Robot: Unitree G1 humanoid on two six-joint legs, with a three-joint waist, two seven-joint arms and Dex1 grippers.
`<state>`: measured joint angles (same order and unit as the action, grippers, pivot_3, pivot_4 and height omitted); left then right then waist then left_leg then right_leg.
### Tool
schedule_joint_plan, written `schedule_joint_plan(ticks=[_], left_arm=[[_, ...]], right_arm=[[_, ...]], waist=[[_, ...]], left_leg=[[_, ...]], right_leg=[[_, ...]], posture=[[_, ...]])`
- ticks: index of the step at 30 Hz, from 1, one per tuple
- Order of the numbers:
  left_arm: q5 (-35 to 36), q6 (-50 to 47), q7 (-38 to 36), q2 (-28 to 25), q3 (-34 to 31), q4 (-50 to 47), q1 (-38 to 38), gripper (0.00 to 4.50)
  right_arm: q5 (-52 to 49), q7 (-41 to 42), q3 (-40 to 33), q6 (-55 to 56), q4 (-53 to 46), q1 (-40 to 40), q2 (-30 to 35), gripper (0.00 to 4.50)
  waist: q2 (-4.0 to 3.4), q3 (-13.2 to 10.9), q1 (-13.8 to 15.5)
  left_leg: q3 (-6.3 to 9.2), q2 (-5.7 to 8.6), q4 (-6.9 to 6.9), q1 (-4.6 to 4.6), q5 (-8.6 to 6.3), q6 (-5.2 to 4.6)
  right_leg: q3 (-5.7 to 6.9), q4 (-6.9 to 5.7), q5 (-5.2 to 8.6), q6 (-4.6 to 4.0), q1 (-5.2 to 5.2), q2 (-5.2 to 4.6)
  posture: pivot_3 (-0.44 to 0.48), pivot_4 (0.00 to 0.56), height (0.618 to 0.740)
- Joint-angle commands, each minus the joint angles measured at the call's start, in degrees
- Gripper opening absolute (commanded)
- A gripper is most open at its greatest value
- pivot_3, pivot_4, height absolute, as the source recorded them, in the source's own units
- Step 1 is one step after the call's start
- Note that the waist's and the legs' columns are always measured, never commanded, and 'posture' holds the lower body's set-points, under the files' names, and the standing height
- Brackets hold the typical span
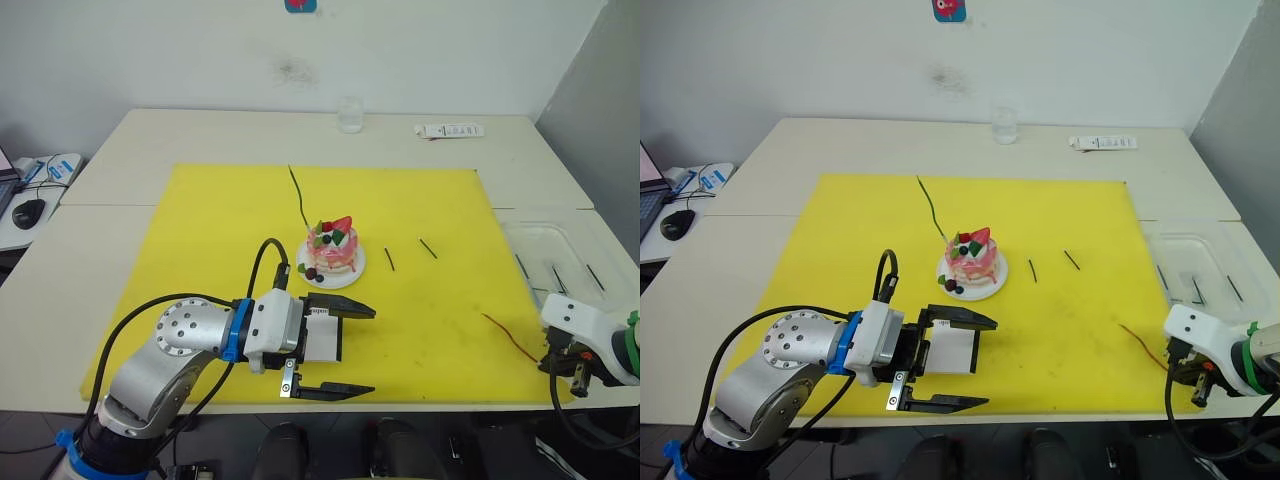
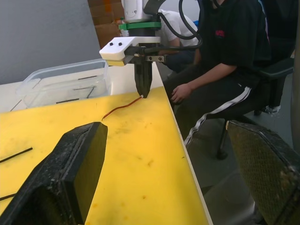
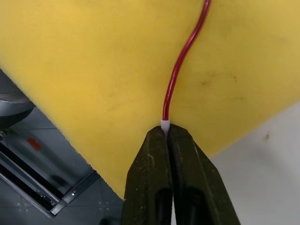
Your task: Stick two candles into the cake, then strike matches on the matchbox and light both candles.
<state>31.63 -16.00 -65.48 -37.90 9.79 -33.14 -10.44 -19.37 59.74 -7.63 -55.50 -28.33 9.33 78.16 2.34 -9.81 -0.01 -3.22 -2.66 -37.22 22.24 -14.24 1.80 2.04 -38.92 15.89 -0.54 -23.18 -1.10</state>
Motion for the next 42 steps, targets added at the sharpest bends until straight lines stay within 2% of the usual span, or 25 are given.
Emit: schedule_joint_plan(ticks=[1, 4, 8, 13, 17, 19, 22, 29, 42], left_arm=[[1.3, 0.2, 0.3, 0.4, 0.0, -1.9, -0.2, 4.5], [1.4, 0.1, 0.4, 0.4, -0.2, -1.9, 0.2, 4.5], [3.2, -1.4, 1.6, -0.7, -2.6, -2.8, 2.6, 4.5], [6.1, -4.4, 6.9, -0.6, -7.3, -3.4, 6.0, 4.5], [8.3, -8.8, 14.5, 0.9, -10.4, -4.6, 7.2, 4.5], [8.4, -10.1, 17.9, 1.6, -11.4, -4.8, 6.7, 4.5], [8.6, -11.4, 20.7, 2.3, -12.2, -4.7, 5.5, 4.5], [8.5, -13.3, 23.7, 2.3, -13.5, -2.9, 1.3, 4.5], [6.6, -11.5, 23.3, 2.0, -15.5, -1.3, 3.9, 4.5]], right_arm=[[0.0, 0.0, 0.2, 0.5, 0.0, -1.2, 0.0, 0.04], [-0.4, 0.9, 0.1, 3.1, -0.7, -3.1, -0.5, 0.04], [-9.0, 3.1, -2.6, 2.4, -5.1, -9.1, -6.0, 0.04], [-21.5, -9.8, -5.6, -1.7, -7.2, -24.7, -27.3, 0.04], [-20.3, -19.8, -2.6, 2.4, -4.8, -32.0, -41.7, 0.04], [-16.9, -22.7, 0.7, 8.4, -3.4, -33.4, -47.8, 0.04], [-13.1, -25.7, 5.0, 14.5, -0.1, -35.3, -54.6, 0.04], [-7.0, -28.7, 10.5, 22.8, 6.2, -37.5, -61.8, 0.04], [-0.9, -28.1, 13.6, 32.7, 11.8, -37.1, -63.3, 0.04]], waist=[[0.0, 0.0, 0.0], [0.0, 0.0, 0.0], [0.01, 0.0, -0.2], [0.11, -0.1, -0.4], [0.1, 0.0, -0.2], [0.09, 0.0, 0.0], [0.1, 0.0, 0.0], [0.08, 0.0, -0.1], [0.06, 0.0, -0.1]], left_leg=[[0.0, 0.0, 0.0, 0.0, 0.0, 0.0], [0.0, 0.0, 0.0, -0.01, 0.0, 0.0], [0.01, -0.03, 0.02, -0.03, 0.0, 0.0], [0.12, -0.06, 0.01, -0.05, 0.0, 0.01], [0.1, -0.03, 0.0, -0.04, 0.01, 0.02], [0.1, 0.02, -0.02, 0.08, 0.01, 0.01], [0.11, 0.03, -0.02, 0.16, 0.01, 0.01], [0.13, -0.02, -0.02, 0.14, 0.01, 0.01], [0.1, -0.04, 0.01, 0.1, 0.01, 0.01]], right_leg=[[0.0, 0.0, 0.0, 0.0, 0.0, 0.0], [0.0, 0.0, 0.0, 0.0, 0.0, 0.0], [-0.02, 0.0, 0.0, 0.0, 0.0, 0.02], [-0.01, -0.06, 0.0, 0.0, 0.0, 0.09], [-0.01, -0.07, -0.01, 0.0, 0.02, 0.03], [0.01, -0.05, -0.02, 0.01, -0.02, 0.0], [0.02, -0.01, -0.02, 0.01, -0.05, -0.03], [0.05, -0.06, -0.03, -0.01, -0.08, -0.02], [0.03, -0.07, -0.04, -0.03, -0.08, -0.02]], posture=[[0.0, 0.15, 0.74], [0.0, 0.15, 0.74], [0.0, 0.15, 0.74], [0.0, 0.15, 0.74], [0.0, 0.15, 0.74], [0.0, 0.15, 0.74], [0.0, 0.15, 0.74], [0.0, 0.15, 0.74], [0.0, 0.15, 0.74]])
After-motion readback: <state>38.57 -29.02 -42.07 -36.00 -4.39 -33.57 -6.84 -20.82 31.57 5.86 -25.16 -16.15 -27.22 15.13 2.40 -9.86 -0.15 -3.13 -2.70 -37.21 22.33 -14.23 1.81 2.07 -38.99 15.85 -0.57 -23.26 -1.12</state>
